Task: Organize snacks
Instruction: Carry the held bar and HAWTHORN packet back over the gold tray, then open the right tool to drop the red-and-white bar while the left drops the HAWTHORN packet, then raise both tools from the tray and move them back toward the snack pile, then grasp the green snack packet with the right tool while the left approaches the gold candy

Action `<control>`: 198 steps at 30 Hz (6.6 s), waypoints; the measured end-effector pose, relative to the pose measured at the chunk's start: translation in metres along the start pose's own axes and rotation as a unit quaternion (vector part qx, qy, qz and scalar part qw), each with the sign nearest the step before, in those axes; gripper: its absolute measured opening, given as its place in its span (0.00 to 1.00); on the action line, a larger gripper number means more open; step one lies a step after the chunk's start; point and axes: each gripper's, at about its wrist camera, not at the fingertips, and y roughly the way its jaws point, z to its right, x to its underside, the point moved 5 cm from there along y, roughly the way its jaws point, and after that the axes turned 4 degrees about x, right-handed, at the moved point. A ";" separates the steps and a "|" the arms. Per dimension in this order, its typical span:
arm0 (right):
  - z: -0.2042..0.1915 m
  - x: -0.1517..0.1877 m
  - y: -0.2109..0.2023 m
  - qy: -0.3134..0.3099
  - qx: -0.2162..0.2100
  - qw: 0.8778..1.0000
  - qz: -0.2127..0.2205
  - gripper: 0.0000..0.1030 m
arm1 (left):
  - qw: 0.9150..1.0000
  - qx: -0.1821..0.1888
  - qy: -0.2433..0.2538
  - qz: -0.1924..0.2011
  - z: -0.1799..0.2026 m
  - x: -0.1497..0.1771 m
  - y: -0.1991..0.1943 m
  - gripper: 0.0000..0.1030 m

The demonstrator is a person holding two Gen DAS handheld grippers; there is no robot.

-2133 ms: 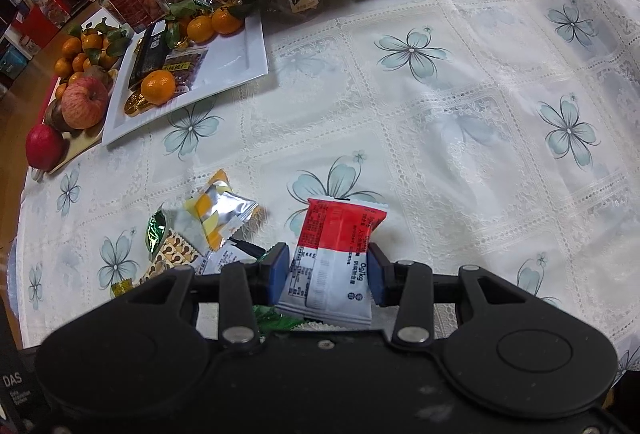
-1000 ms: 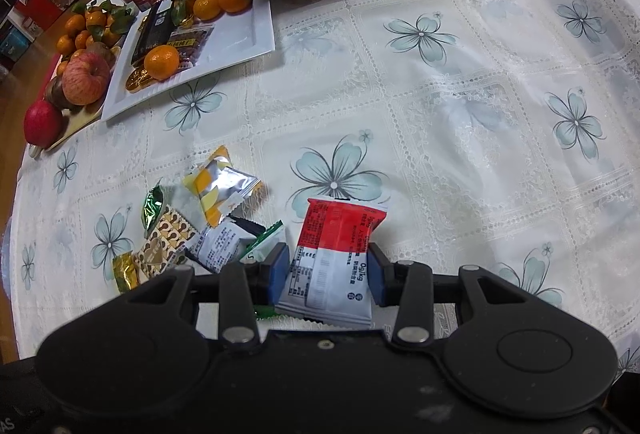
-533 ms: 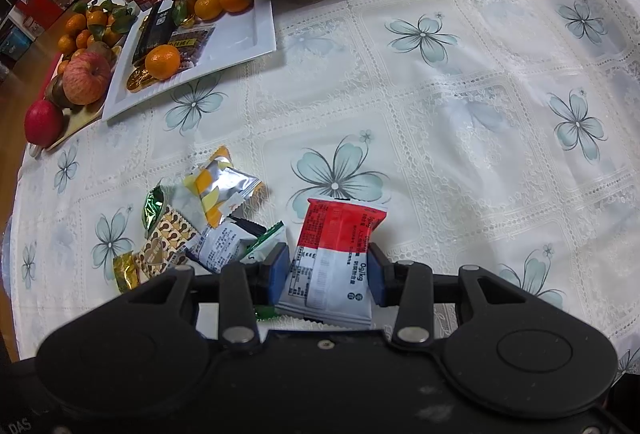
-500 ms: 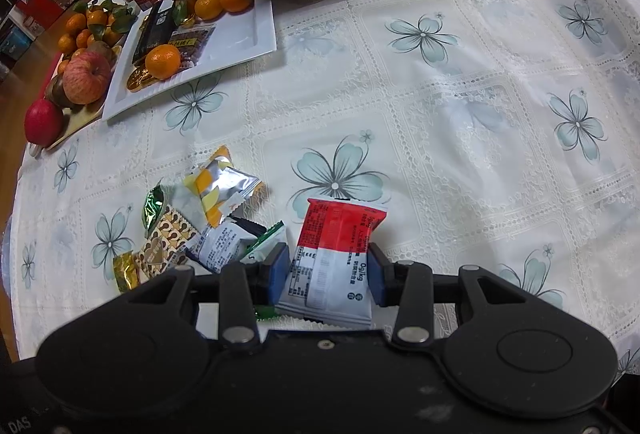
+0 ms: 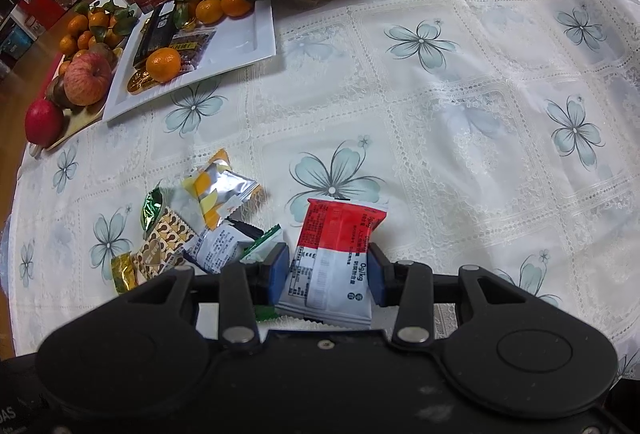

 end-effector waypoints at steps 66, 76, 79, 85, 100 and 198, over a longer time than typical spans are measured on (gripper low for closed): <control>0.061 0.293 -0.128 -0.015 -0.001 0.990 0.139 0.42 | 0.990 -0.001 -0.015 0.139 -0.005 0.241 -0.097 0.29; 0.063 0.296 -0.118 -0.013 -0.005 0.995 0.102 0.42 | 0.991 -0.003 -0.006 0.136 -0.002 0.242 -0.096 0.29; 0.062 0.297 -0.115 -0.017 -0.002 0.996 0.092 0.42 | 0.990 -0.013 -0.008 0.138 -0.002 0.241 -0.094 0.29; 0.061 0.298 -0.114 -0.024 -0.007 0.996 0.087 0.45 | 0.990 -0.013 -0.010 0.137 -0.003 0.240 -0.094 0.29; 0.063 0.295 -0.118 -0.021 -0.004 0.995 0.102 0.44 | 0.990 -0.023 -0.014 0.141 -0.004 0.241 -0.093 0.29; -0.039 -0.006 0.037 -0.006 -0.043 0.997 -0.064 0.47 | 0.989 0.038 -0.138 0.046 -0.085 -0.036 -0.062 0.29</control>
